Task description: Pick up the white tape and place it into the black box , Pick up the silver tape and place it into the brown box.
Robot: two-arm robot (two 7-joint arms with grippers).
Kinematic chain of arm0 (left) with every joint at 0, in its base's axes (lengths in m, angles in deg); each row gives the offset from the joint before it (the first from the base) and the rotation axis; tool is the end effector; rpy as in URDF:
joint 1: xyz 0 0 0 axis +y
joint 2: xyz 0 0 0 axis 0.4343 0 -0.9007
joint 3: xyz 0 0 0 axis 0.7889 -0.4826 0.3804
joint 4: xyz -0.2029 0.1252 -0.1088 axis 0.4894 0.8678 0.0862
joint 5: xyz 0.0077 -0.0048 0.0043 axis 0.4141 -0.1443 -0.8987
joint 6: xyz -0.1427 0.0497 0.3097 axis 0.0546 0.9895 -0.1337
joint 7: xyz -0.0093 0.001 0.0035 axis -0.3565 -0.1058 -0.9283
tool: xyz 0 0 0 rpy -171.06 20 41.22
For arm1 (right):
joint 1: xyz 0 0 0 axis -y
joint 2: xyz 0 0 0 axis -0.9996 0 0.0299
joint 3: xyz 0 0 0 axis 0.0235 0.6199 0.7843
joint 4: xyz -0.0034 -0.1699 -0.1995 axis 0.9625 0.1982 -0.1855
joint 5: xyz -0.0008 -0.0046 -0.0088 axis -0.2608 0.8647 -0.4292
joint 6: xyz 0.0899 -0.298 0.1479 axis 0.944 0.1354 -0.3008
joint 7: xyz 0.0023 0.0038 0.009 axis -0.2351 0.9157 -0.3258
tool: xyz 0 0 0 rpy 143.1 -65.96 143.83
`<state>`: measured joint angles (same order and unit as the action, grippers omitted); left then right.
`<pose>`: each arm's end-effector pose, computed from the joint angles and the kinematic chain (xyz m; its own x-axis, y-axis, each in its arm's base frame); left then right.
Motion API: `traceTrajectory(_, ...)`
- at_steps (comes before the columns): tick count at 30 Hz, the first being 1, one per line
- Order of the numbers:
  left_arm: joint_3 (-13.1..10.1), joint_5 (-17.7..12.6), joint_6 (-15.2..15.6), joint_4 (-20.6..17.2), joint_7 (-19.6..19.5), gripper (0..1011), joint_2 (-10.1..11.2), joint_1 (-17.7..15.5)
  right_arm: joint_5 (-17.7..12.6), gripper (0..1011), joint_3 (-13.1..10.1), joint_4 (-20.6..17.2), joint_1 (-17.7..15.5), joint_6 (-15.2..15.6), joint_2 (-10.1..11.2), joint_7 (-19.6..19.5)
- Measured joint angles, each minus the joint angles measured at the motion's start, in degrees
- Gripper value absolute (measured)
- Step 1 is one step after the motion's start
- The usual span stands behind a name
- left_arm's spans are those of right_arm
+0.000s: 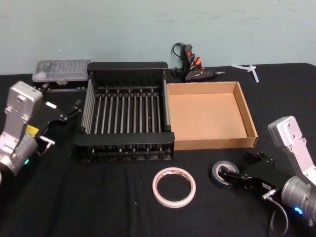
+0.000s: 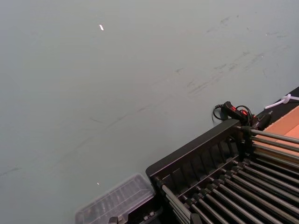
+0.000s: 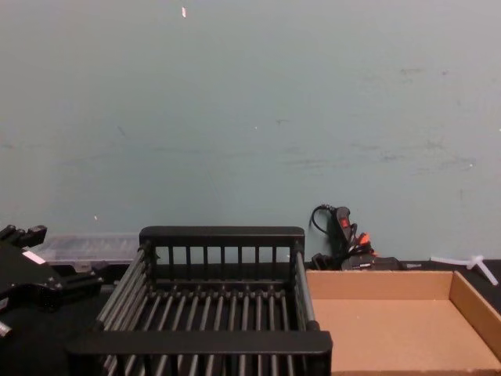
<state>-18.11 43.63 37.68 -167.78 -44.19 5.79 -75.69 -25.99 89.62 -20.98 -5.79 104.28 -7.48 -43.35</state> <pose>0.3873 0.0573 -0.2865 0.2923 0.8802 0.3739 -0.9553 0.2873 0.0704 0.3165 -0.0327 -0.2741 0.4981 -0.8655 0.0528 0.7759 0.4177 -0.4727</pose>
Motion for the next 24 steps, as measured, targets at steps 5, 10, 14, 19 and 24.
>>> traceTrajectory(5, 0.0, 0.0, 0.0, 0.0, 0.0, 1001, 0.0, 0.0, -0.03, 1002, 0.03, 0.0, 0.0, -0.03, 0.05, -0.04)
traceTrajectory(10, 0.0, 0.0, 0.0, 0.0, 0.0, 1001, 0.0, 0.0, -0.08, 942, 0.06, 0.0, 0.0, -0.06, 0.07, -0.09)
traceTrajectory(14, 0.0, 0.0, 0.0, 0.0, 0.0, 1001, 0.0, 0.0, -0.1, 850, 0.09, 0.0, 0.0, -0.07, 0.08, -0.11)
traceTrajectory(19, 0.0, 0.0, 0.0, 0.0, 0.0, 1001, 0.0, 0.0, -0.15, 705, 0.12, -0.01, 0.0, -0.08, 0.1, -0.13)
traceTrajectory(24, 0.0, 0.0, 0.0, 0.0, 0.0, 1001, 0.0, 0.0, -0.18, 567, 0.12, -0.04, 0.0, -0.11, 0.13, -0.16)
